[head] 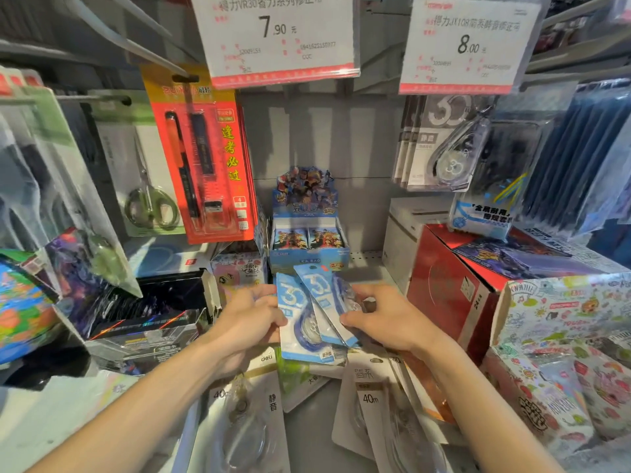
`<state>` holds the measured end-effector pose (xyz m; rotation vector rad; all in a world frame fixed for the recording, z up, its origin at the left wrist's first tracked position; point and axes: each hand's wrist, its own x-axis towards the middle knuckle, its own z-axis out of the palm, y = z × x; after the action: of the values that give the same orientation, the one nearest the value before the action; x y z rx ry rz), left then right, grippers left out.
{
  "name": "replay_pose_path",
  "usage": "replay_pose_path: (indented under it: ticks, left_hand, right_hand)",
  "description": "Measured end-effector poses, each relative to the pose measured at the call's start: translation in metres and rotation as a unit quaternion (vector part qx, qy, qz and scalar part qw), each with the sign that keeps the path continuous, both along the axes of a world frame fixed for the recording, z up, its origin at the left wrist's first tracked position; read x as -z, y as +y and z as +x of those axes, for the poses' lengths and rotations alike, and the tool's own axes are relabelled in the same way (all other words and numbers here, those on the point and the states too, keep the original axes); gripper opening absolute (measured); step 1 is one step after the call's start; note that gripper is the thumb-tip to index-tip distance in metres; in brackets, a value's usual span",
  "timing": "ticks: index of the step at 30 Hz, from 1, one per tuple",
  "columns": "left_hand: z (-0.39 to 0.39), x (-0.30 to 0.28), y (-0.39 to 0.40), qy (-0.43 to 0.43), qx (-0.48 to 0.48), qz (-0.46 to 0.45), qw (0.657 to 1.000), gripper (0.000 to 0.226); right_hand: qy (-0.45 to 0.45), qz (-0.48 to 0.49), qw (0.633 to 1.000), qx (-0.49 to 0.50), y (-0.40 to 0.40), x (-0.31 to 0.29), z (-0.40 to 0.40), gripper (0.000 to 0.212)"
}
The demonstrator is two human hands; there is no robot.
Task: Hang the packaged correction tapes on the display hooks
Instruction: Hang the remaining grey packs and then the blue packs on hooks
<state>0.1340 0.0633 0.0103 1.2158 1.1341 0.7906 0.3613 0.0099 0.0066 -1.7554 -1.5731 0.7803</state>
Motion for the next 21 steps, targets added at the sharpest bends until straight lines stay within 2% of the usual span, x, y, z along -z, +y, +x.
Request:
replay_pose_path:
  ticks: [1, 5, 11, 14, 21]
  left_hand:
    - [-0.006, -0.001, -0.002, 0.003, 0.005, 0.004, 1.0, 0.05]
    - [-0.023, -0.002, -0.008, 0.038, -0.022, 0.045, 0.998, 0.046]
    - [-0.037, -0.002, -0.019, 0.078, -0.049, 0.139, 0.986, 0.04]
    - [-0.04, -0.004, -0.023, 0.076, -0.071, 0.185, 0.977, 0.04]
    - [-0.056, -0.018, -0.029, 0.099, -0.087, 0.284, 0.95, 0.037]
  right_hand:
    - [-0.004, -0.002, 1.0, -0.003, 0.002, 0.0, -0.004, 0.021]
    - [-0.009, -0.032, 0.999, -0.005, 0.009, -0.002, -0.014, 0.059]
    - [-0.001, -0.002, 1.0, -0.001, 0.006, -0.001, -0.019, 0.084]
    - [0.009, 0.013, 1.0, -0.001, 0.003, -0.002, -0.013, 0.084]
    - [0.122, 0.035, 0.991, 0.046, -0.007, -0.001, -0.014, 0.08]
